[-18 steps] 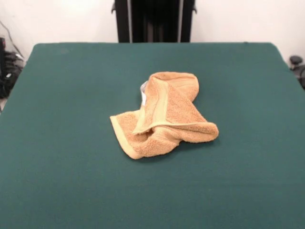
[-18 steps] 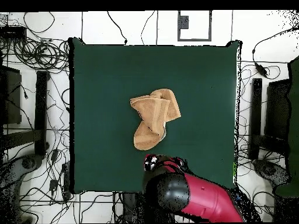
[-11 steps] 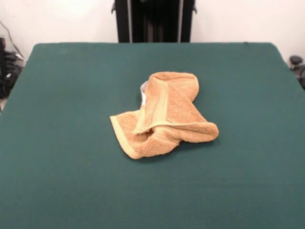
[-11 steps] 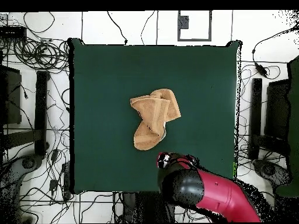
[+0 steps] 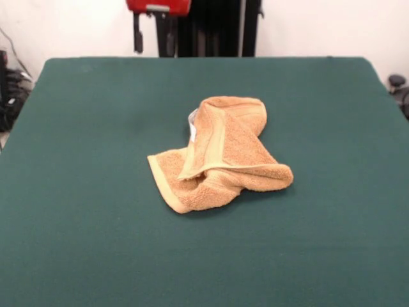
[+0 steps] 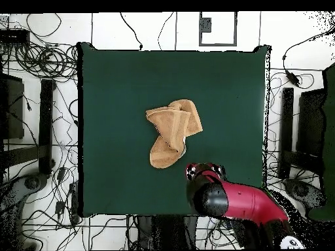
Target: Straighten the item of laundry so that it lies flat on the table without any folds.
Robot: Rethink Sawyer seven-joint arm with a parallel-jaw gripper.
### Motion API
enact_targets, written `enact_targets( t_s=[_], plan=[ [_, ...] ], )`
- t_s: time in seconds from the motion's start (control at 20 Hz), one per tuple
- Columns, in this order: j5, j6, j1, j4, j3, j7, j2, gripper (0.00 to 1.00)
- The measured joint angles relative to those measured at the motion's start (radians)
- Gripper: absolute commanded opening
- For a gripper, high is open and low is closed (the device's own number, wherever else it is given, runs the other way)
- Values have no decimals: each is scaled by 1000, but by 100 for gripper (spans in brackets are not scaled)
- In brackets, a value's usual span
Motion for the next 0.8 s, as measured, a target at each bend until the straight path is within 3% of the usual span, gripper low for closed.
enact_targets(
  t_s=[0.35, 0.8],
  plan=[
    [-15, -36, -15, -2, 30, 0, 81, 100],
    [2, -160, 171, -6, -30, 0, 125, 100]
  ],
)
